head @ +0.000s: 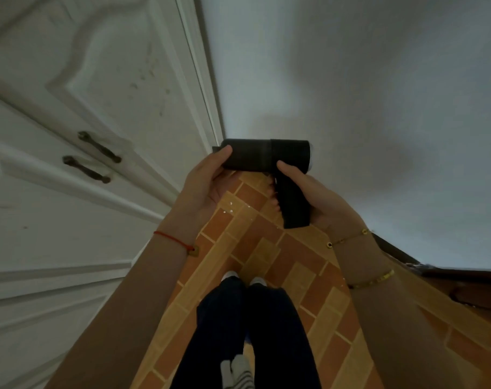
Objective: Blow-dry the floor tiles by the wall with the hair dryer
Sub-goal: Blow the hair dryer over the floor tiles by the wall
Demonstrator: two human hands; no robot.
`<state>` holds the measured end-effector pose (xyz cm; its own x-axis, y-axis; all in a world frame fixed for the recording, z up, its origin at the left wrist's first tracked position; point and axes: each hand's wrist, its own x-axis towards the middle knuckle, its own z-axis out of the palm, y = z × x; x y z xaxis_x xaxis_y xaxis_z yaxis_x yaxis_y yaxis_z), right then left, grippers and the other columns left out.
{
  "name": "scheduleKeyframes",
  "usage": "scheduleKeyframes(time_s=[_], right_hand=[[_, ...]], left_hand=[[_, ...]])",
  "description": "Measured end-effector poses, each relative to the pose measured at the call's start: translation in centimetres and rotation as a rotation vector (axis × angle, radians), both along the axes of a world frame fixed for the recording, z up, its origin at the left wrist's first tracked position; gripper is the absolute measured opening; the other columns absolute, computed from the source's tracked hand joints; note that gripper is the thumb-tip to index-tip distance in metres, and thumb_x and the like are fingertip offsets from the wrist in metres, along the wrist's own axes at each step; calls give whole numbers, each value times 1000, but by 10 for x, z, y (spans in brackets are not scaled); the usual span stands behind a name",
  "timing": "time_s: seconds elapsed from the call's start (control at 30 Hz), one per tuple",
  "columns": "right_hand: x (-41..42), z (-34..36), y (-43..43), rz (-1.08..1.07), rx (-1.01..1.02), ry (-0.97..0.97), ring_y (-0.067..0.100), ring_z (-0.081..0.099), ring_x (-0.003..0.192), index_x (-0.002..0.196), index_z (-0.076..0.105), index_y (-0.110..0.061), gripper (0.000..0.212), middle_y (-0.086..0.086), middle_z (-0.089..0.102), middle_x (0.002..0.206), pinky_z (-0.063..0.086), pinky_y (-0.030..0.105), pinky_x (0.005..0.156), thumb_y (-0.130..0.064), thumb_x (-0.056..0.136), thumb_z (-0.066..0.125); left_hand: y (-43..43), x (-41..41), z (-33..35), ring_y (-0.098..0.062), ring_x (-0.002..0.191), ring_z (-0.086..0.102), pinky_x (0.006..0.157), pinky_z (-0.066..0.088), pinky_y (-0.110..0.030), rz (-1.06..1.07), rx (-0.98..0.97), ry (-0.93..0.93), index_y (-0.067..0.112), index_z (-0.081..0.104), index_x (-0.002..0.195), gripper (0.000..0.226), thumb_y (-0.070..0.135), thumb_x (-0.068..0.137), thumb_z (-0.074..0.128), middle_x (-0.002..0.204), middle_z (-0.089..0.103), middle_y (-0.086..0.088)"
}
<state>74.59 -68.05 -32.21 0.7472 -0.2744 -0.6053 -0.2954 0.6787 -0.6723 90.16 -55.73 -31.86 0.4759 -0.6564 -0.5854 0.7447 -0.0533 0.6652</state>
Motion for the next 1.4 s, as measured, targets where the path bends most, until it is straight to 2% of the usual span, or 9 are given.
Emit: scheduleKeyframes(time_s=[0.07,0.2,0.43,0.53,0.7,0.9,1.1,1.2,1.4], right_hand=[[7,-40,-5,-16,-3,3,15,61,54,83,61,-9,29,4,65,66,54,24,54,-37,92,59],[22,-127,-17,-26,-12,-1,14,59,54,82,61,-11,30,3,63,67,52,24,53,-41,86,64],[50,-292,-34,-37,-4,-53,11,57,51,76,58,-13,32,-1,58,61,50,22,51,-43,88,60],[57,-357,-40,-25,-16,-60,12,57,55,77,58,-14,34,-2,58,63,51,22,54,-47,82,63],[63,-446,-46,-14,-50,-103,12,57,59,78,56,-15,35,-3,58,64,52,23,59,-50,81,61],[64,-509,-49,13,-89,-103,11,56,58,80,57,-14,36,-2,57,68,51,22,59,-50,83,60],[64,-542,-50,41,-112,-89,11,55,57,80,56,-14,36,-2,57,67,50,22,58,-50,81,61],[63,-556,-48,60,-111,-107,11,55,57,78,57,-15,35,-2,57,66,50,22,58,-50,81,61],[61,-578,-36,54,-104,-137,10,55,57,80,56,-15,35,-3,56,66,50,21,58,-49,81,61]], left_hand=[[-5,7,-42,-29,114,66,99,53,-38,-8,4,1,-2,55,136,59,25,86,73,134,61,-23],[-18,24,-132,-32,125,60,109,47,-43,-50,-17,-56,-1,53,138,59,28,88,71,137,59,-21],[-42,59,-294,-19,107,70,93,56,-28,-167,-8,-175,0,57,133,47,27,94,63,117,67,-11],[-51,70,-357,-15,100,73,87,58,-25,-183,-14,-189,6,63,121,31,22,95,62,105,74,-5],[-55,81,-444,-21,109,71,88,58,-25,-188,-34,-179,3,58,131,45,22,92,66,117,71,-12],[-54,83,-503,-22,106,71,92,57,-29,-189,-81,-180,10,64,113,24,18,91,65,102,76,-8],[-46,82,-539,-27,114,68,92,57,-30,-172,-106,-111,4,56,129,48,21,86,69,122,68,-17],[-41,81,-553,-30,117,66,91,58,-30,-163,-126,-87,5,58,127,47,21,84,69,129,64,-21],[-31,73,-572,-26,112,69,91,57,-31,-126,-131,-90,7,60,122,44,22,82,71,127,65,-20]])
